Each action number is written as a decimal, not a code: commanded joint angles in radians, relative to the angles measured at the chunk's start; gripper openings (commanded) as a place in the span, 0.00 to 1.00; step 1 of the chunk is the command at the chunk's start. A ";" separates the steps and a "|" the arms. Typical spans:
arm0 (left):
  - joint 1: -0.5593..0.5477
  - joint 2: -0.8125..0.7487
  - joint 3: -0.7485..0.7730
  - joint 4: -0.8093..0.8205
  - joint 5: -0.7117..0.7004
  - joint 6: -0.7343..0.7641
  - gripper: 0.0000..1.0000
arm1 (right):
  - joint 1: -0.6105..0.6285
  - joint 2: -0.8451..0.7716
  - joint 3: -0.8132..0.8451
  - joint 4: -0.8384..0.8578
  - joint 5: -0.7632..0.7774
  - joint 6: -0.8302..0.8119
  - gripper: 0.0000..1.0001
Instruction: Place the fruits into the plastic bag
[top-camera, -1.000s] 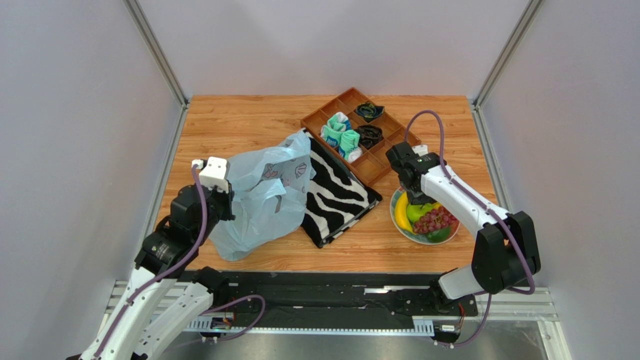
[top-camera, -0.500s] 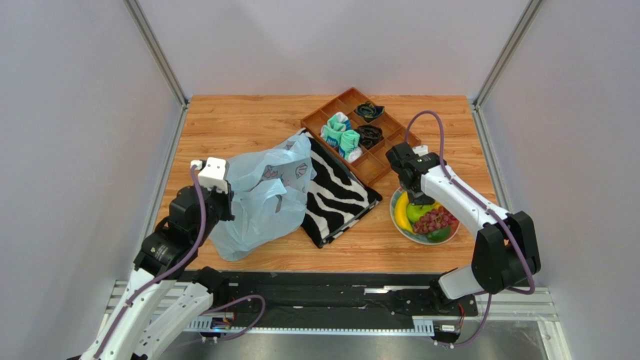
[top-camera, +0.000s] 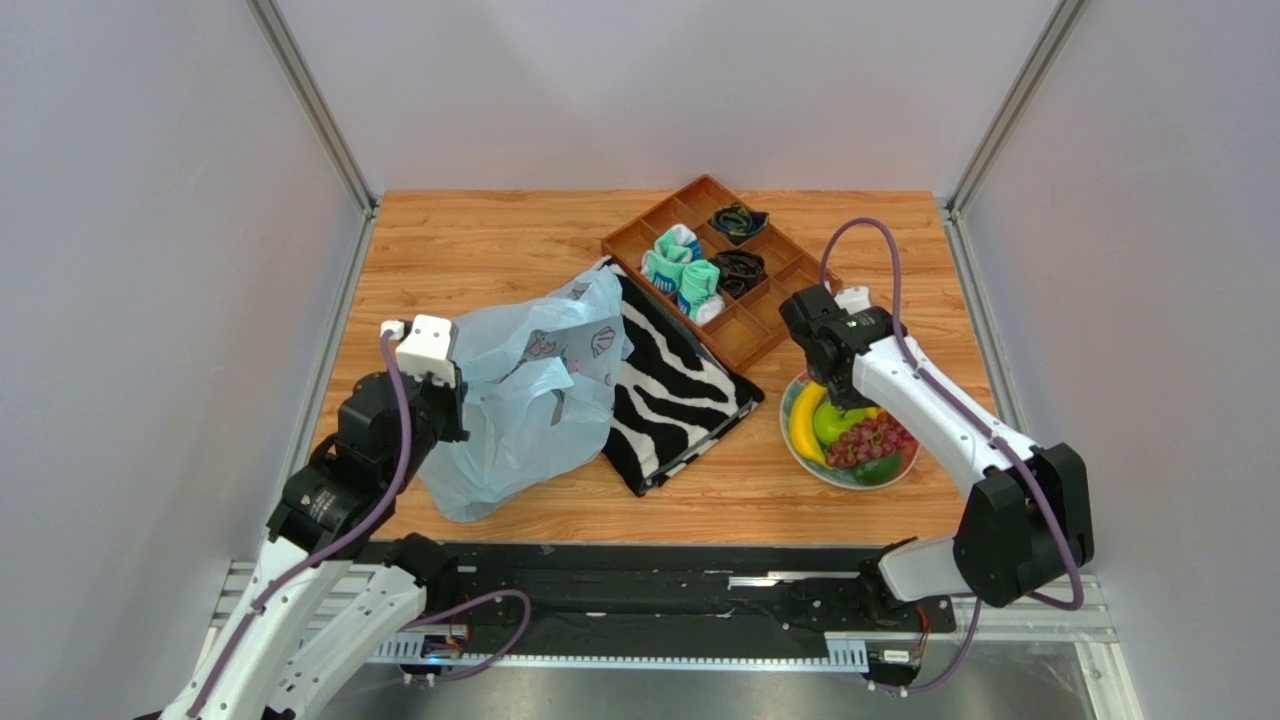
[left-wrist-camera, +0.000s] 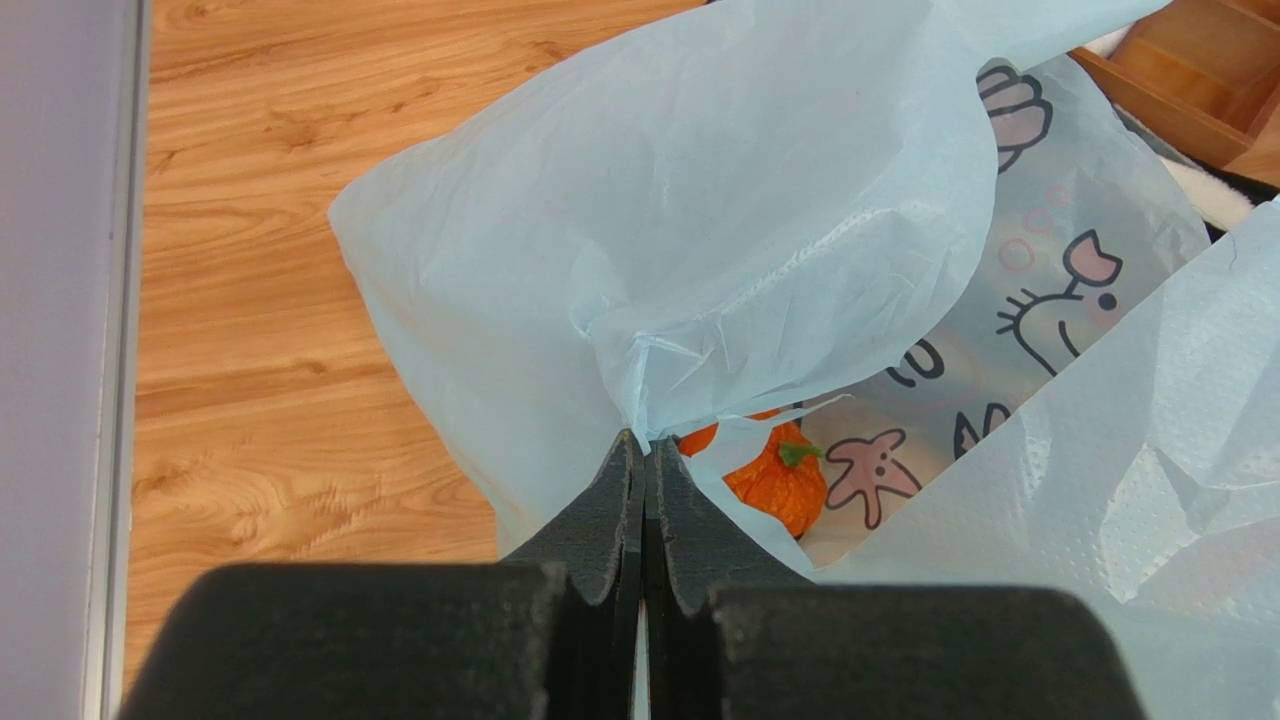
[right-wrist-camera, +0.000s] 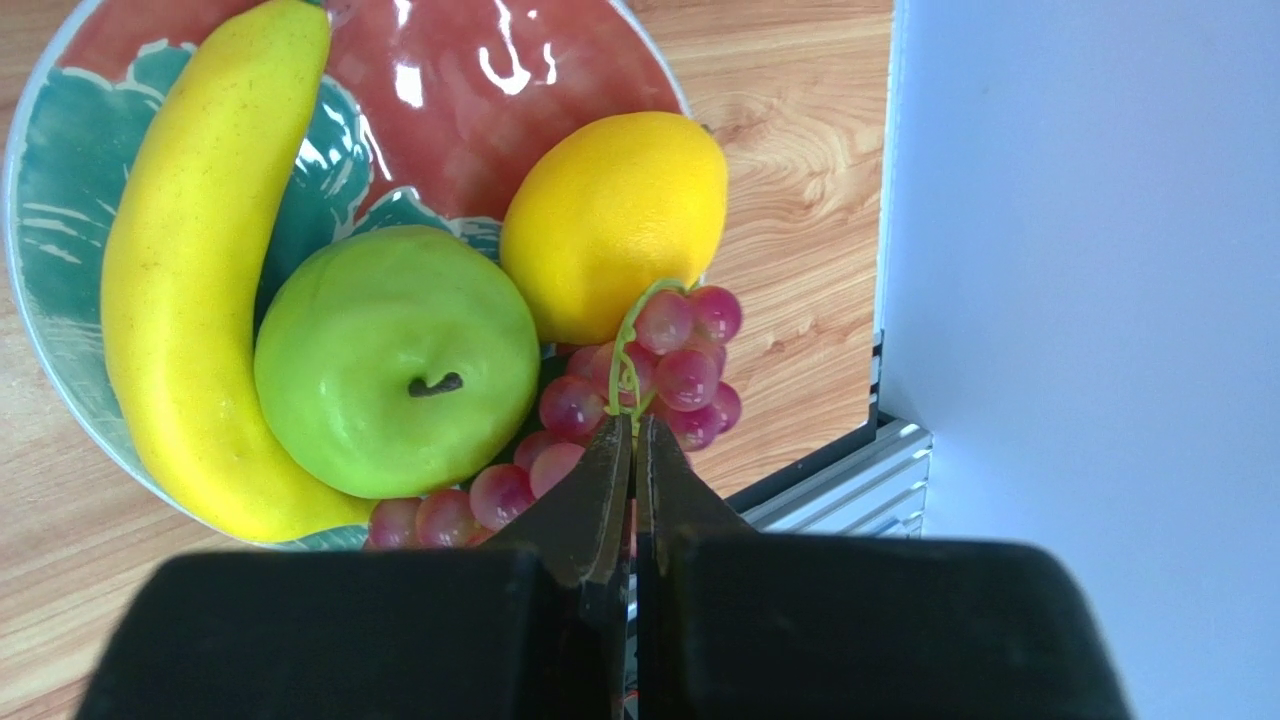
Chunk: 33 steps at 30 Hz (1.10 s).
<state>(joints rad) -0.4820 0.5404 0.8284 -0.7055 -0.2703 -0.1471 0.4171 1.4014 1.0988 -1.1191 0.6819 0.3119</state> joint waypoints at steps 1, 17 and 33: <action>-0.001 -0.010 0.014 0.031 0.011 0.017 0.00 | -0.003 -0.064 0.058 -0.021 0.082 -0.016 0.00; -0.001 0.006 0.046 0.070 0.046 0.011 0.00 | -0.001 -0.133 0.142 -0.038 0.209 -0.040 0.00; -0.001 0.010 0.038 0.084 0.040 0.023 0.00 | -0.003 -0.260 0.220 -0.018 0.194 -0.082 0.00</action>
<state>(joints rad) -0.4820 0.5484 0.8410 -0.6544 -0.2367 -0.1467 0.4171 1.2171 1.2709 -1.1801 0.8917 0.2604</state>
